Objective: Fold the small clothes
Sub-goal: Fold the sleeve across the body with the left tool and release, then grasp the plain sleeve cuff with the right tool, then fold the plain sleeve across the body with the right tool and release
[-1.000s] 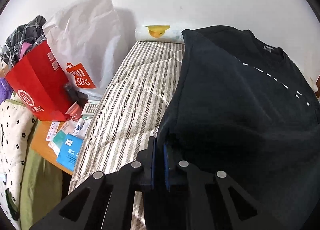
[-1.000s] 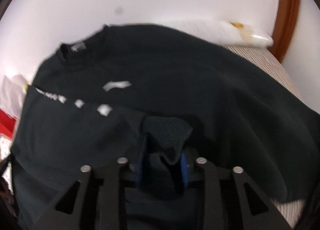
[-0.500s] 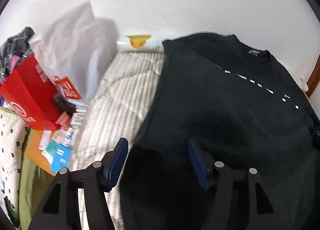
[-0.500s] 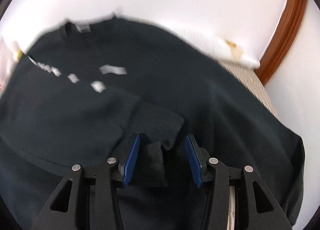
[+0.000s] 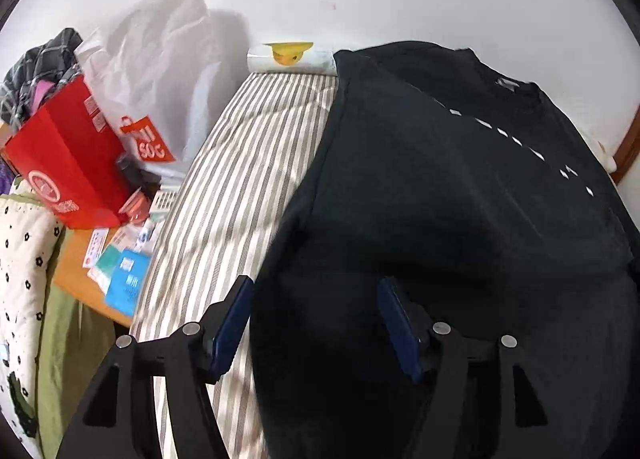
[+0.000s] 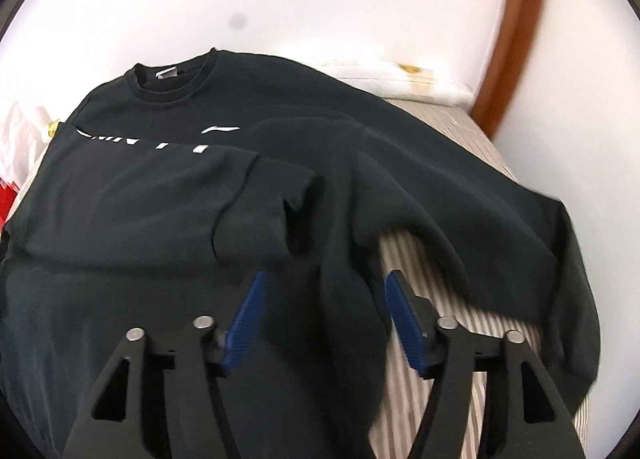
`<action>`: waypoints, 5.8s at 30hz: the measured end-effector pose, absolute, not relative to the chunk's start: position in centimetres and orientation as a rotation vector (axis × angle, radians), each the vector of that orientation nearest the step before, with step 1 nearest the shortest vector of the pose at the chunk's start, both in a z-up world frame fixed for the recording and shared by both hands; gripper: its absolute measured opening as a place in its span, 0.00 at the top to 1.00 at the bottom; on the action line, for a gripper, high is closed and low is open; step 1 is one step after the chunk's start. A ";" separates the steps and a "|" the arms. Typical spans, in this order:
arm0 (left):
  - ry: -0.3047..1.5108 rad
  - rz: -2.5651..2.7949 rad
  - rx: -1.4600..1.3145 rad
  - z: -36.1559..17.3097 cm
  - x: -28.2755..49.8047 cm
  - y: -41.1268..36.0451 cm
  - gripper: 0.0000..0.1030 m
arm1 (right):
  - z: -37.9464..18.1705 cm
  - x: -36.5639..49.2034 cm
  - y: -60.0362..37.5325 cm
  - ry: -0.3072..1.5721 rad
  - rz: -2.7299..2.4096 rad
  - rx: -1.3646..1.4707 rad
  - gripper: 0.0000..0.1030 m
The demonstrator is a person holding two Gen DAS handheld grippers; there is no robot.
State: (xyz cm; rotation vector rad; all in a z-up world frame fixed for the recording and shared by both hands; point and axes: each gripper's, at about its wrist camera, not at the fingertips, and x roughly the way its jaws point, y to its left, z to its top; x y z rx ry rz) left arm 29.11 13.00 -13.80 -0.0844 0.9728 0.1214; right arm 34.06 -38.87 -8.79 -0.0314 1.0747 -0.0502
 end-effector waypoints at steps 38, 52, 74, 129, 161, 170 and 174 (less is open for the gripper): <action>0.945 0.055 -0.155 -14.3 9.7 11.6 0.94 | -8.6 15.0 -39.8 1.055 0.064 0.161 0.91; 0.993 -0.001 -0.198 -15.4 5.6 13.1 0.91 | -8.3 12.5 -39.9 1.095 0.072 0.076 0.88; 0.903 0.040 -0.079 -9.6 16.1 9.2 0.38 | -9.3 21.8 -54.0 1.055 -0.307 0.151 0.43; 0.941 -0.003 -0.195 -12.2 17.0 14.9 0.38 | 3.2 35.3 -21.3 0.874 0.222 0.182 0.91; 0.964 -0.184 -0.113 -13.6 29.8 2.8 0.41 | -8.4 31.9 -30.5 1.024 0.134 -0.061 0.59; 0.988 -0.183 -0.107 -15.4 32.6 0.3 0.58 | -12.6 32.8 -30.9 1.062 0.111 -0.036 0.59; 0.991 -0.201 -0.119 -15.3 33.0 -0.4 0.88 | -13.1 33.1 -30.6 1.040 0.088 -0.056 0.60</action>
